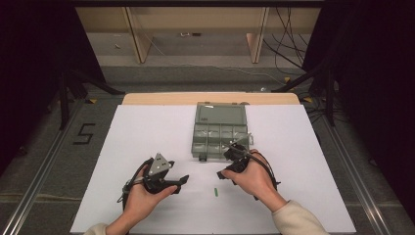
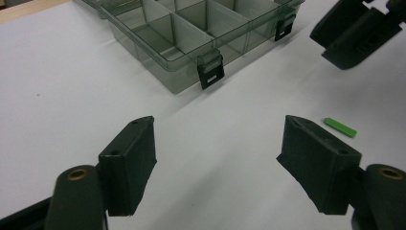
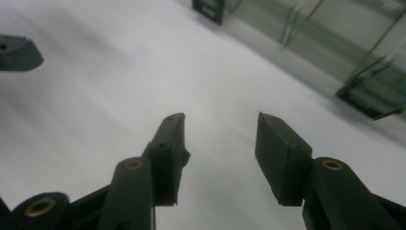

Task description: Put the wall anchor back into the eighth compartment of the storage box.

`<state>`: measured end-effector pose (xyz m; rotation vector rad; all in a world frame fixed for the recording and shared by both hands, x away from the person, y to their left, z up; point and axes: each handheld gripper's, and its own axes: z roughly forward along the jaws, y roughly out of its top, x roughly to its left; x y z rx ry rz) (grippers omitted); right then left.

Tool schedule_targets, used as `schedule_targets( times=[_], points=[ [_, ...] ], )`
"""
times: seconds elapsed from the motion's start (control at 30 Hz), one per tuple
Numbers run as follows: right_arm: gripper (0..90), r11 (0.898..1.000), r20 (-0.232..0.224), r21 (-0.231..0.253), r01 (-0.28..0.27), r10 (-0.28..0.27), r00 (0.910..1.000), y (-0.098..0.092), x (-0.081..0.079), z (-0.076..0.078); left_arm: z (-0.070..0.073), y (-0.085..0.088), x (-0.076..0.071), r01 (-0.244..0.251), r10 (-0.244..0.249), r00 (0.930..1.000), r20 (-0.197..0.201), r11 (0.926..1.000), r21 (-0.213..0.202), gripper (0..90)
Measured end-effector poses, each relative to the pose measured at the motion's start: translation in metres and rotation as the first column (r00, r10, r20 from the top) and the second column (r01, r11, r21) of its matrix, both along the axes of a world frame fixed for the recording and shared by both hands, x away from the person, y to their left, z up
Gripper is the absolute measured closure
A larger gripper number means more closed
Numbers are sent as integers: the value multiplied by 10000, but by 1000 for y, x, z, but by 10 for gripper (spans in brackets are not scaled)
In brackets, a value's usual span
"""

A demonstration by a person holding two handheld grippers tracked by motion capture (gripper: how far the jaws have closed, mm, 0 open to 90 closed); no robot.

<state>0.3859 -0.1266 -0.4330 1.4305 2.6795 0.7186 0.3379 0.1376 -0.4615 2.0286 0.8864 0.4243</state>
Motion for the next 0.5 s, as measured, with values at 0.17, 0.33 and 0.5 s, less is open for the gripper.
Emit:
schedule_targets(
  times=[0.17, 0.33, 0.5],
  points=[
    [564, 9996, -260, -56, -284, 282, 9993, 8, -5, -5, 0, 0, 0, 41, -41, 9999, -92, 10000, -28, 276],
    [583, 9969, -637, -232, -757, 741, 9952, 18, -11, -12, 0, 0, 0, 68, -67, 10000, -61, 10000, 21, 276],
    [598, 9955, -920, -361, -875, 839, 9922, 26, -15, -18, 0, 0, 0, 51, -51, 10000, -85, 10000, -28, 276]
  ],
)
